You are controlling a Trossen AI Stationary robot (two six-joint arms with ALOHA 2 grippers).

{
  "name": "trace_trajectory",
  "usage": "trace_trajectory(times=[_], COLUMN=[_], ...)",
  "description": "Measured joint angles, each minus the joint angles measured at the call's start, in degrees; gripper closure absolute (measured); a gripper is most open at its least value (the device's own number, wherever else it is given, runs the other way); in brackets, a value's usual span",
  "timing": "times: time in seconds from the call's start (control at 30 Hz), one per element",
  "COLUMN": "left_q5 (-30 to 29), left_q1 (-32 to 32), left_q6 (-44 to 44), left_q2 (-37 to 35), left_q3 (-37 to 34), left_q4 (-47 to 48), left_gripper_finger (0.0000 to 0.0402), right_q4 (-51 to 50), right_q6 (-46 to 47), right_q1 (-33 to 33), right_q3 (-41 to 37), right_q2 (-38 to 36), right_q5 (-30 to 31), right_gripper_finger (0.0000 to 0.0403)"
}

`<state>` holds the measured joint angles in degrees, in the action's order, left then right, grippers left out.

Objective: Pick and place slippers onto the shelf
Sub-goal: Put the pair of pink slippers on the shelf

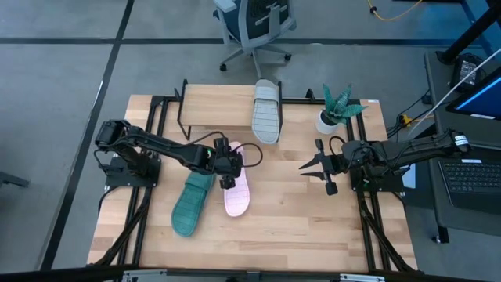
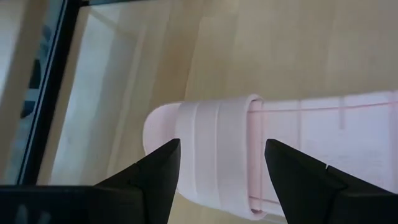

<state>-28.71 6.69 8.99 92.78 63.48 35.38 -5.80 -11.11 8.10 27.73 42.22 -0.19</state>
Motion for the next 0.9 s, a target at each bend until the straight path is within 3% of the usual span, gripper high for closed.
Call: trace_trajectory(times=[0.23,0.63,0.9], left_q5=[-3.34,-0.58,-1.76], left_q1=[-0.02,-0.06,-0.42], left_q6=[-0.55,-0.2,-0.15], left_q2=[4.61,5.26,5.3], left_q3=[0.0,0.0,0.0], left_q4=[0.6,0.56,0.56], left_gripper_finger=[0.0175,0.0175,0.0175], right_q4=[-0.07,-0.07,-0.09], right_q6=[-0.94,-1.16,-1.18], right_q1=[0.0,0.0,0.0], right_q3=[0.0,0.0,0.0], right_q2=[0.02,0.02,0.02], right_q5=[0.07,0.09,0.11], right_gripper_finger=[0.0311,0.0311,0.0311])
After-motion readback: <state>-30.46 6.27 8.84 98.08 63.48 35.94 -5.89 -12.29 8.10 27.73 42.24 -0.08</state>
